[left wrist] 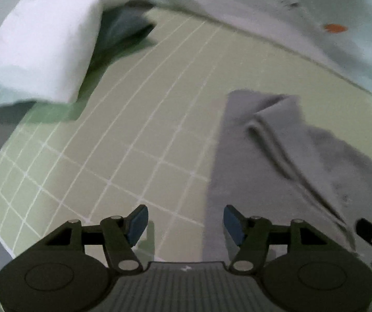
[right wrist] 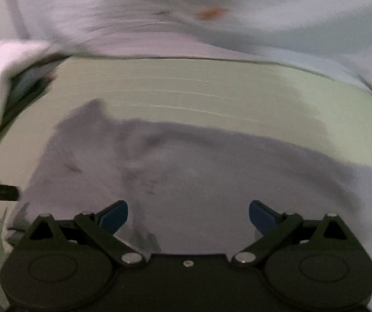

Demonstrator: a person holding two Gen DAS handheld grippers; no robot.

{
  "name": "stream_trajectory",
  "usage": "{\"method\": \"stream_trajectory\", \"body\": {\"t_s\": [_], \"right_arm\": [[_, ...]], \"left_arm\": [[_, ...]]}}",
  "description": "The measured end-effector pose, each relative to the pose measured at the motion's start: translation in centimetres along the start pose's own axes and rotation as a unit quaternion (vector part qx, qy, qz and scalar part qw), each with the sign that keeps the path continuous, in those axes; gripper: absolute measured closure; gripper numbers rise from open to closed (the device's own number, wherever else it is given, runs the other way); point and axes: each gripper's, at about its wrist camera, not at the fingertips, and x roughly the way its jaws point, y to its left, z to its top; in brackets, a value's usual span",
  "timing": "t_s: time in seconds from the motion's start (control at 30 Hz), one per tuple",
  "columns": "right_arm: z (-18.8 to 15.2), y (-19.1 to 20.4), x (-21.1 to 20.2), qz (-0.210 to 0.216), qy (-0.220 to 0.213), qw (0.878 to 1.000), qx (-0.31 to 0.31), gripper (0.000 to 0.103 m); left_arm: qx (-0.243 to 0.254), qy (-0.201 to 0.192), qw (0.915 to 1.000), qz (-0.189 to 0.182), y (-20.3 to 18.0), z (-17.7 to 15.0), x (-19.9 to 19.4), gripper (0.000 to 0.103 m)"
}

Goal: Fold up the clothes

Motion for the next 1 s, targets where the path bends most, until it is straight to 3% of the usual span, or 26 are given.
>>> {"method": "stream_trajectory", "body": {"t_s": [0.17,0.33,0.43,0.57,0.77,0.83,0.93,0.97,1.0], "right_arm": [[2.2,5.4,3.9,0.023,0.004,0.997,-0.076,0.002],[4.0,7.0,6.1,0.015,-0.003,0.993,-0.118,0.004],[5.4,4.6,6.3,-0.038,-0.022,0.997,-0.056,0.007],[6.2,0.3,6.5,-0.093,-0.006,0.995,0.04,0.015],[4.5,0.4,4.7,-0.003,0.006,0.999,0.052,0.016],[3.9,1.2,5.1,0.007,0.023,0.999,0.039,0.019],[3.2,1.6,5.0,0.012,0.026,0.999,0.028,0.029],[3.1,1.6,4.8,0.018,0.025,0.999,0.028,0.036],[3.1,1.6,4.6,0.023,0.021,0.999,0.026,0.052]], "left_arm": [[0.009,0.023,0.9997,-0.004,-0.3,1.5,1.8,0.032],[0.032,0.025,0.9992,0.003,-0.5,2.1,3.0,0.022],[0.041,0.025,0.9988,0.007,-0.3,2.2,3.4,0.013],[0.028,0.033,0.999,0.012,0.0,2.5,4.0,0.003],[0.023,0.035,0.999,0.019,-0.1,2.5,4.2,0.0],[0.023,0.033,0.999,0.018,-0.1,2.3,4.1,0.0],[0.024,0.032,0.999,0.018,0.0,2.3,4.0,0.0],[0.025,0.033,0.999,0.018,0.0,2.3,4.1,0.0],[0.025,0.033,0.999,0.019,0.1,2.4,4.2,0.0]]}}
